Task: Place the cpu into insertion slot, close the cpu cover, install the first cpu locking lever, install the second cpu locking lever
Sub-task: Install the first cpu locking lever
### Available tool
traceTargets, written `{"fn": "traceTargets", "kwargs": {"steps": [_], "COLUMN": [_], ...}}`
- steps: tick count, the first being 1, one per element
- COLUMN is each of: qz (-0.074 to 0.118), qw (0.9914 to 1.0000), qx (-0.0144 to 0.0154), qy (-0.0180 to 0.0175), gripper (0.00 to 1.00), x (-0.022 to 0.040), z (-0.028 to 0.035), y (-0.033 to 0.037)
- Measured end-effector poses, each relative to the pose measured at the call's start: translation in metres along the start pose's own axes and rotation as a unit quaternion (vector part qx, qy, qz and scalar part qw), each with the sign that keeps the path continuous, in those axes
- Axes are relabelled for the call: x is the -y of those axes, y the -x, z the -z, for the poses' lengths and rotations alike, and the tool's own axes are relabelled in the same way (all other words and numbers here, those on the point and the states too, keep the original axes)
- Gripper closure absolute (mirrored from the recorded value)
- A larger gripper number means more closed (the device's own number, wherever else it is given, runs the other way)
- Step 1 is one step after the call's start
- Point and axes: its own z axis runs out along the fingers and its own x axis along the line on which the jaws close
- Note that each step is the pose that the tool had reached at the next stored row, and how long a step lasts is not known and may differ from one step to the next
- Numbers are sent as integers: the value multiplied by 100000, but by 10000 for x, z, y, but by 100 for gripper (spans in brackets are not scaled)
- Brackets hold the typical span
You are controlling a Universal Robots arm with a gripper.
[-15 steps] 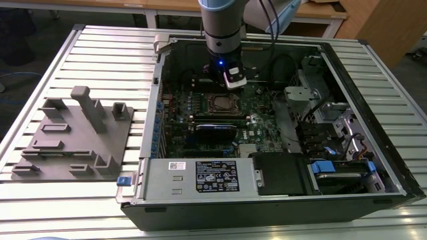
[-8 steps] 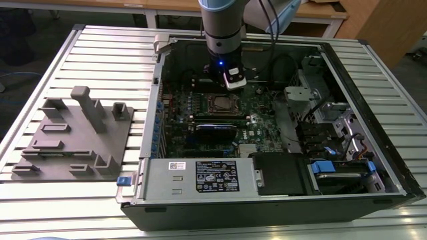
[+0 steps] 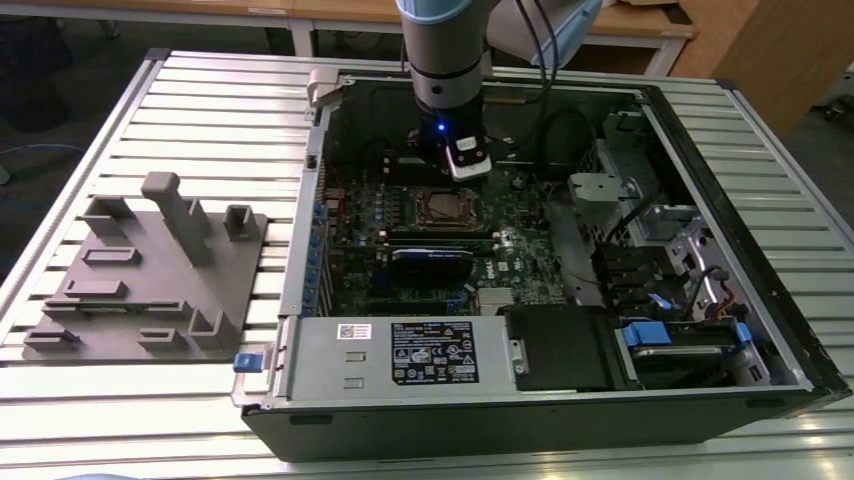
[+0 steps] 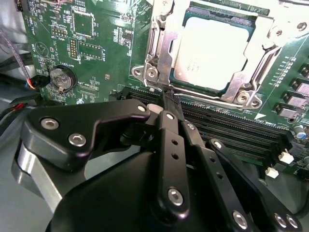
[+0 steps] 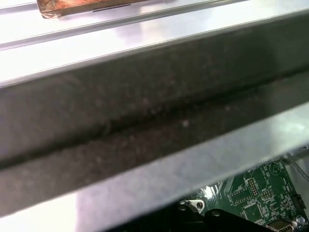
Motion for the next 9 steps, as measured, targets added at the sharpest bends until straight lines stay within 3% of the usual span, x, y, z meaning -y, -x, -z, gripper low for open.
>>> {"fn": "traceTargets", "kwargs": {"steps": [3, 9], "qz": [-99, -92], "qw": [99999, 99998], "qx": [-162, -172], "qy": [474, 514], "gripper": [90, 90], "x": [0, 10], "z": [0, 1], "y": [0, 4]}}
